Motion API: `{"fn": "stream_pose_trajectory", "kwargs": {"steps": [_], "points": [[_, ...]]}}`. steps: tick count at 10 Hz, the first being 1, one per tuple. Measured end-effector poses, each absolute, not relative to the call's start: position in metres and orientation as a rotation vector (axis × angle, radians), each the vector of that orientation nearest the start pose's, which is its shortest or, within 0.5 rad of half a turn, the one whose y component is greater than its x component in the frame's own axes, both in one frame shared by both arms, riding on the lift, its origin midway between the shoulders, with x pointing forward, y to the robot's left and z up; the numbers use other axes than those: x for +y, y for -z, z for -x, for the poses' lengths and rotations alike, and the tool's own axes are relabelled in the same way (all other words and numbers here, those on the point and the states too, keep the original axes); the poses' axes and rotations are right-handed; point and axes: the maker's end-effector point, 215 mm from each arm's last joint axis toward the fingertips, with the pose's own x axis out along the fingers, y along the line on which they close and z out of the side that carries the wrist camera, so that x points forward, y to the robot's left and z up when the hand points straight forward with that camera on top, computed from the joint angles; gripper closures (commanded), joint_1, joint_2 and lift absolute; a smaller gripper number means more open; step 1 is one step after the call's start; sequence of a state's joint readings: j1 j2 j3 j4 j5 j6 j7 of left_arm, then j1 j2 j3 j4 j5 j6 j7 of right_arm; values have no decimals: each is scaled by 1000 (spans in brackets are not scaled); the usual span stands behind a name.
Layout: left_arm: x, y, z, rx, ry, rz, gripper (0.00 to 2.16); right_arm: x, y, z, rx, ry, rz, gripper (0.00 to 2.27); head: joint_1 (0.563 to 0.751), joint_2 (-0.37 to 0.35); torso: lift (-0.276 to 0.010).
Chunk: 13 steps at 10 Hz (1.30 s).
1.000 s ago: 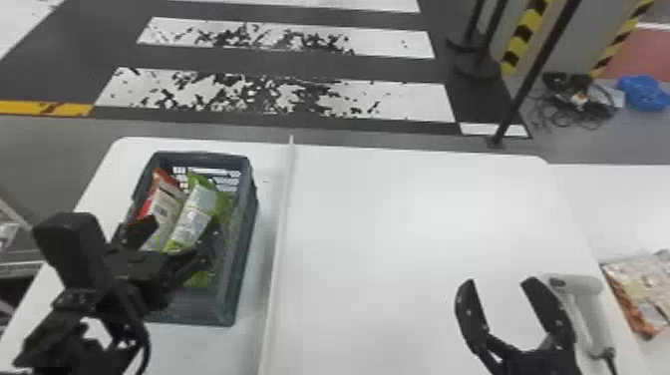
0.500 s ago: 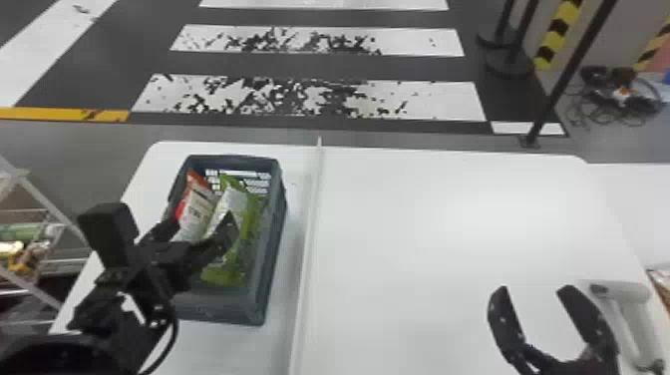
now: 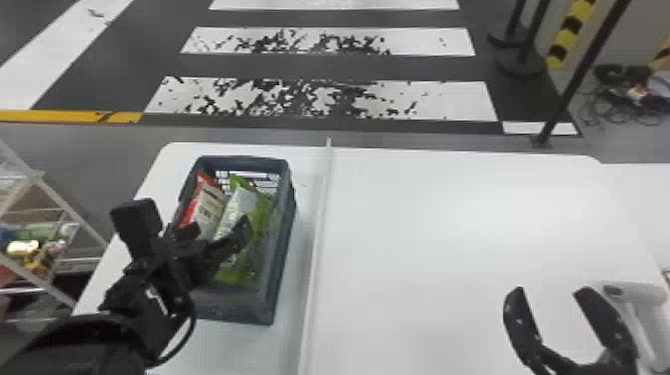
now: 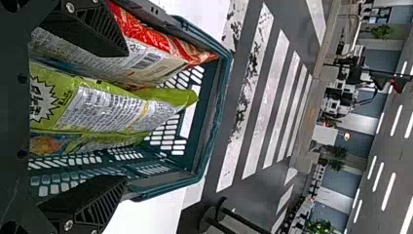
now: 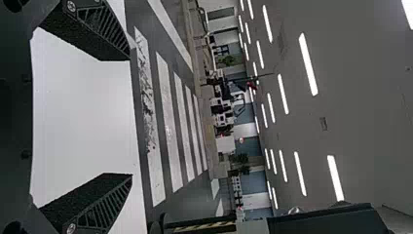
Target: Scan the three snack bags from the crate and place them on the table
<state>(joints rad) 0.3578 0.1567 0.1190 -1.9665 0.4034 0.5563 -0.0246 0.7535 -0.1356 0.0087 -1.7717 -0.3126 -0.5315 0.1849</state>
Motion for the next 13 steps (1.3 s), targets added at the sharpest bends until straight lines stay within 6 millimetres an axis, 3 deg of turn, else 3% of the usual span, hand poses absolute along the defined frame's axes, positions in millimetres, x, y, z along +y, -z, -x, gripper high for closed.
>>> {"fn": "stream_pose_trajectory", "kwargs": {"steps": [3, 7, 9, 10, 13], "points": [[263, 475, -455, 556, 57, 230, 262, -248, 414, -321, 5, -116, -186, 76, 695, 23, -37], [260, 478, -453, 564, 66, 233, 265, -253, 412, -317, 2, -114, -205, 76, 695, 11, -37], [259, 483, -450, 581, 68, 235, 900, -258, 411, -315, -3, -113, -219, 76, 695, 4, -37], [259, 486, -449, 593, 68, 237, 1470, -258, 411, -315, -1, -112, -223, 76, 695, 2, -37], [261, 489, -442, 619, 65, 253, 1625, -260, 410, -314, -4, -104, -239, 76, 695, 2, -37]]}}
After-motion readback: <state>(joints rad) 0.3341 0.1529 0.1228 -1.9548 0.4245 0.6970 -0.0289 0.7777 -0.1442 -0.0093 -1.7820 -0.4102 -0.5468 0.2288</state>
